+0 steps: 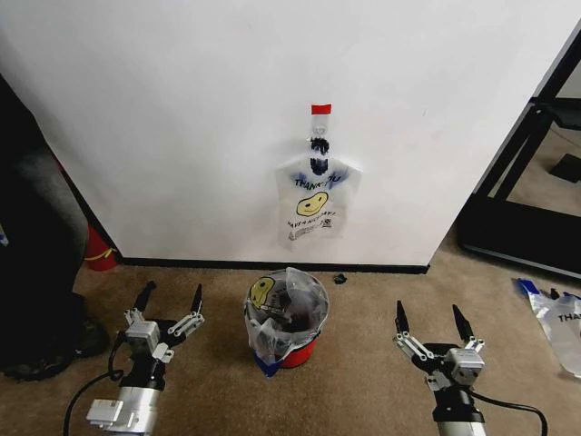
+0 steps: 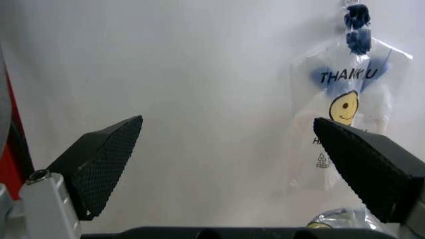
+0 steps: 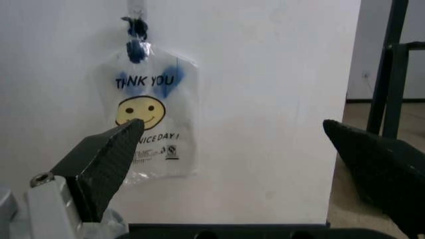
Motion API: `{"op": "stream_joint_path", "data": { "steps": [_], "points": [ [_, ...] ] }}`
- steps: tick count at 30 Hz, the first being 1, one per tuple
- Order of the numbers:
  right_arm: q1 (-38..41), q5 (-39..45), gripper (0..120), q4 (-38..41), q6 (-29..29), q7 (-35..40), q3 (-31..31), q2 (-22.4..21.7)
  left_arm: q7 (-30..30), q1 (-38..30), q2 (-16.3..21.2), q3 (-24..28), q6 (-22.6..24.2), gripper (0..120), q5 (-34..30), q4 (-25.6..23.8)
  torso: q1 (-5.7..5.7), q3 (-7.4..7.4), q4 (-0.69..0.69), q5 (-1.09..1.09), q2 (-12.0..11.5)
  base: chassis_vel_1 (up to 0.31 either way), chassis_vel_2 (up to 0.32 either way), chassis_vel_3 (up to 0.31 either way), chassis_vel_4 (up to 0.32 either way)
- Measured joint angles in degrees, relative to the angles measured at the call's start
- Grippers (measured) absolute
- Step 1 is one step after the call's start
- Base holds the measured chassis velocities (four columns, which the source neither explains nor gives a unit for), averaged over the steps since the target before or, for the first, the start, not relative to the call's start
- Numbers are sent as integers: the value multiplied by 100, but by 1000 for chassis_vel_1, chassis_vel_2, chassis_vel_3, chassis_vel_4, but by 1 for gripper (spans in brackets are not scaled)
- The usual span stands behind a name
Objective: Pick up the garbage bag from the wall and place it over the trash bin.
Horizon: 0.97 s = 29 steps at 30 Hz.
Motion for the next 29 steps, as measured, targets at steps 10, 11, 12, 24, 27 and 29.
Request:
{"op": "stream_joint_path", "data": {
  "steps": [10, 11, 12, 24, 27, 29],
  "points": [
    [118, -4, 100, -62, -41, -32, -7, -22, -32, 19, -78, -4, -9, 100, 56, 2, 0, 0, 0, 0, 0, 0, 0, 0, 0],
    [118, -4, 100, -62, -41, -32, -7, -22, -32, 19, -78, -4, -9, 100, 56, 2, 0, 0, 0, 0, 0, 0, 0, 0, 0],
    [119, -3, 100, -64, -43, -32, -7, -22, -33, 18, -78, -3, -9, 100, 55, 2, 0, 0, 0, 0, 0, 0, 0, 0, 0],
    [123, 2, 100, -70, -56, -32, -11, -24, -37, 7, -74, 5, 8, 100, 46, 9, 0, 0, 0, 0, 0, 0, 0, 0, 0],
    [124, 2, 100, -71, -57, -32, -11, -24, -38, 7, -74, 6, 10, 100, 44, 10, 0, 0, 0, 0, 0, 0, 0, 0, 0],
    [124, 3, 100, -71, -58, -32, -12, -24, -39, 6, -74, 6, 11, 100, 43, 10, 0, 0, 0, 0, 0, 0, 0, 0, 0]
  ]
}}
